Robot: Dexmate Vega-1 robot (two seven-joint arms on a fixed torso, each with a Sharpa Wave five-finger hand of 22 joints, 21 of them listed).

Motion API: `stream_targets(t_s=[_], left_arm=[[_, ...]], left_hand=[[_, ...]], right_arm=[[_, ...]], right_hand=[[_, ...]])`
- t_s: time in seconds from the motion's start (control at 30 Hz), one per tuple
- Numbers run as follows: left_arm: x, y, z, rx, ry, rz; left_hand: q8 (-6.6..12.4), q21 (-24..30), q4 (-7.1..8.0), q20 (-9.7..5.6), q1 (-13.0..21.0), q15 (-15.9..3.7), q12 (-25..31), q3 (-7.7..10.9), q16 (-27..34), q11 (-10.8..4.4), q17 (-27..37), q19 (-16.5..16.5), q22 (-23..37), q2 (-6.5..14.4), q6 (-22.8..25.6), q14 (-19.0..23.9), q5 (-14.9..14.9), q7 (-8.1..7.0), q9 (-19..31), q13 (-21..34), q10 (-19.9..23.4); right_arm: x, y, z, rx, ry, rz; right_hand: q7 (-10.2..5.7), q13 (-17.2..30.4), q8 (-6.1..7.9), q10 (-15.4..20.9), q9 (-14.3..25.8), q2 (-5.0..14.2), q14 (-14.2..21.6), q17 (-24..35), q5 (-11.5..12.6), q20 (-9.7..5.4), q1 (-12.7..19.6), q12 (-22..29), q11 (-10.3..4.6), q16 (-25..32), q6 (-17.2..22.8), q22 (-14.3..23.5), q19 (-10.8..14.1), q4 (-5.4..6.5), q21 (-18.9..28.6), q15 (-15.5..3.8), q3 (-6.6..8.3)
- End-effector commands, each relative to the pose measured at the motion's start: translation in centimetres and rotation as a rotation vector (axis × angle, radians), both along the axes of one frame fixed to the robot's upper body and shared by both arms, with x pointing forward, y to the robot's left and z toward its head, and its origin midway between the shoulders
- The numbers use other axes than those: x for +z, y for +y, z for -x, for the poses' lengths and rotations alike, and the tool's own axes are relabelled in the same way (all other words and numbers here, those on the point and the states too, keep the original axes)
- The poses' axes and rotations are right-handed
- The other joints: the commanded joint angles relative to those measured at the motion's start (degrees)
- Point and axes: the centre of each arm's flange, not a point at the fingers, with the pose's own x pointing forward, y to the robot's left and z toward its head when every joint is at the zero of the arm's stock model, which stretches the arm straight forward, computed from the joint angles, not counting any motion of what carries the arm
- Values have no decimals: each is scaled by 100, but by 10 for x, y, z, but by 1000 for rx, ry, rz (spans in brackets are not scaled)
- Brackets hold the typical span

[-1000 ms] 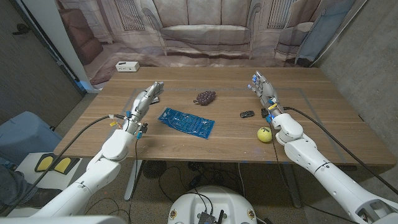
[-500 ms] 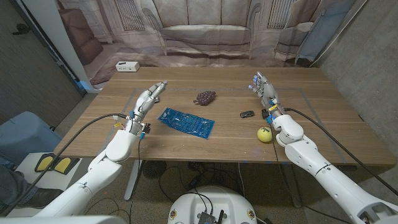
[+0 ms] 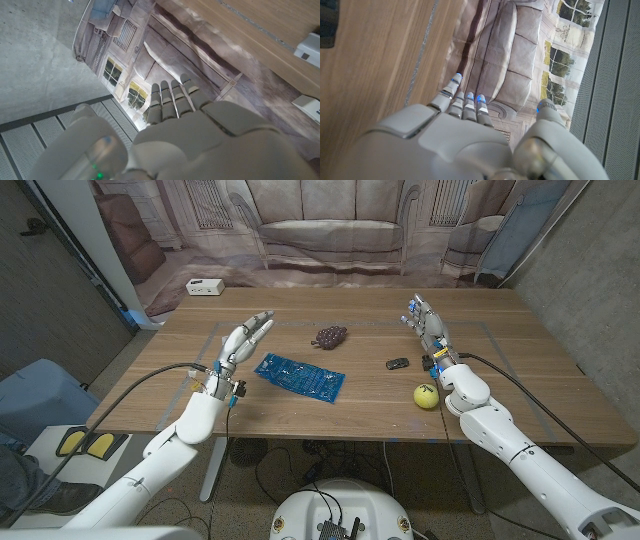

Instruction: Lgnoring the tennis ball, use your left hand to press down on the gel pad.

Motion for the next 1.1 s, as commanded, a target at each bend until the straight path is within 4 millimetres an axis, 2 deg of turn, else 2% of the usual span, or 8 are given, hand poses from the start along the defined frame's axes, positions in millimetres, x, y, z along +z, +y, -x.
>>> stream_targets(t_s=[0.03, 0.47, 1.1], left_arm=[[-3, -10, 12, 64, -23, -97], [-7, -16, 22, 109, -30, -180], [-3, -39, 21, 181, 7, -362]], left_hand=[[-27, -5, -36, 2, 65, 4, -37, 27, 0, 3, 20, 27, 11, -16, 51, 22, -31, 18, 8, 32, 45], [-47, -29, -60, 15, 99, -10, -66, 38, -17, -38, 20, 37, 12, 2, 96, 53, -44, 7, 9, 33, 84], [-89, -59, -77, 28, 117, -6, -119, 44, -48, -9, 22, 24, 13, 21, 90, 42, -58, -8, 11, 36, 71]], right_arm=[[-2, 1, 3, 0, 2, 3], [-1, 1, 5, 5, 0, 6], [-2, -2, 13, -3, -3, 5]], right_hand=[[-4, 16, -2, 39, 22, 30, 23, 20, -5, 15, -7, -11, 38, 20, 60, 9, 22, -5, -25, 26, -25], [3, 17, -4, 41, 22, 34, 24, 21, -5, 19, -13, -19, 34, 16, 68, 10, 25, -11, -27, 33, -37], [1, 18, -8, 45, 21, 42, 37, 23, -5, 28, -26, -27, 35, 17, 76, 10, 29, -17, -29, 40, -54]])
